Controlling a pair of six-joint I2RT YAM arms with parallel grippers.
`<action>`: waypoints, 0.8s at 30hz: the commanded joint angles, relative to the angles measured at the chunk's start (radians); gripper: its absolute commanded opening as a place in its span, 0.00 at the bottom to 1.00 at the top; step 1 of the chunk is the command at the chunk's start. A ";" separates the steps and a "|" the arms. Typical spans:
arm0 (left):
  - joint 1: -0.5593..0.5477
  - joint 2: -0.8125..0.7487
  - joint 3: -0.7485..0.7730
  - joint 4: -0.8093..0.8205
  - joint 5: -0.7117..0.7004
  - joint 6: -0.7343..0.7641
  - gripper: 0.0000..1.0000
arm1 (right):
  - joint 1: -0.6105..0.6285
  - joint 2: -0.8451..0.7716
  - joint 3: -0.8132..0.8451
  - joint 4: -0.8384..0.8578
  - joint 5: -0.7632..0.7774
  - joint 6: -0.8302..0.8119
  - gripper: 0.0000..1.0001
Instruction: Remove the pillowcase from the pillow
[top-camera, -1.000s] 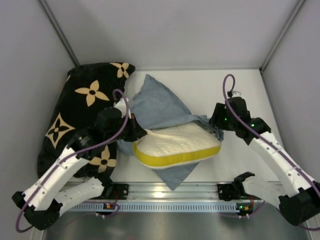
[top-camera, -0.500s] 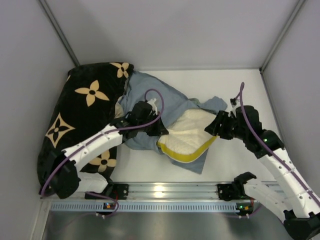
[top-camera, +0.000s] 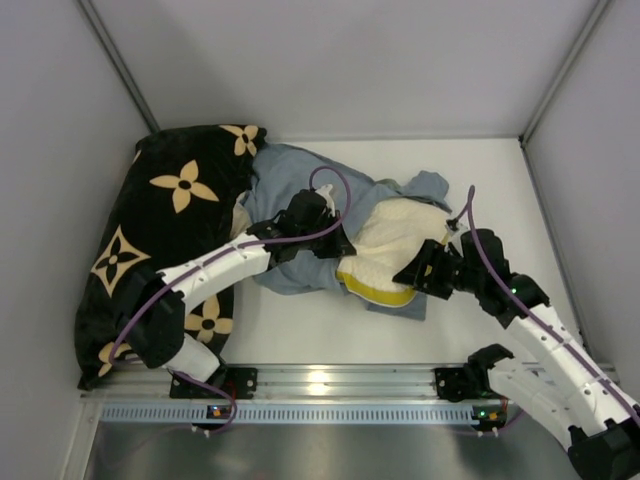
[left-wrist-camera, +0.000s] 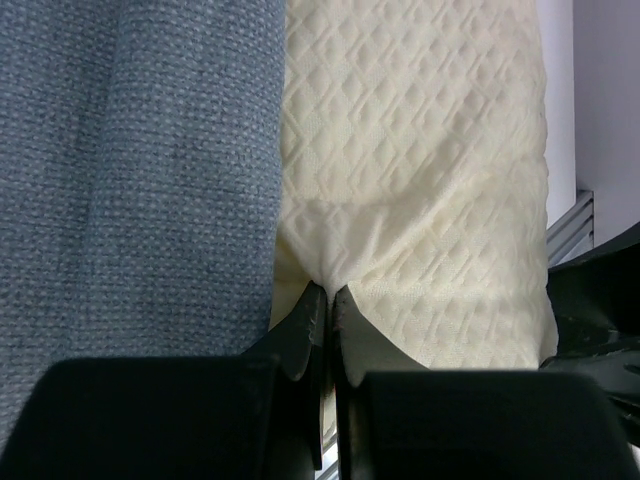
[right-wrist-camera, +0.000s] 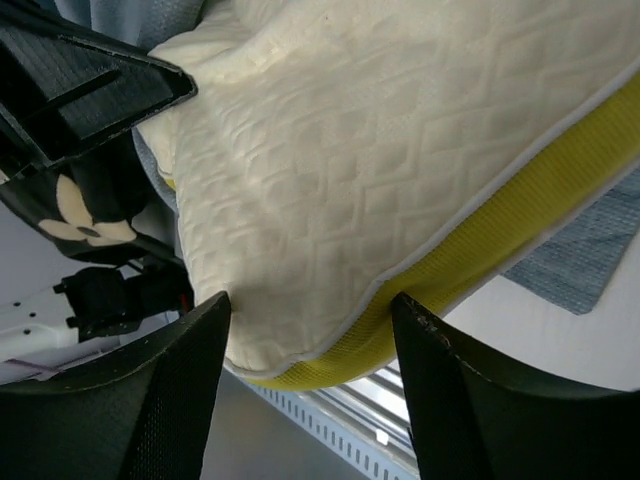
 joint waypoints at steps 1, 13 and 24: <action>-0.002 -0.003 0.068 0.096 -0.004 -0.001 0.00 | -0.007 0.004 -0.037 0.170 -0.148 0.080 0.64; -0.003 0.016 0.104 0.089 -0.016 0.031 0.00 | -0.007 -0.044 -0.074 0.093 -0.101 0.125 0.64; -0.003 0.020 0.111 0.089 0.002 0.025 0.00 | -0.009 -0.079 -0.086 -0.015 -0.079 0.132 0.63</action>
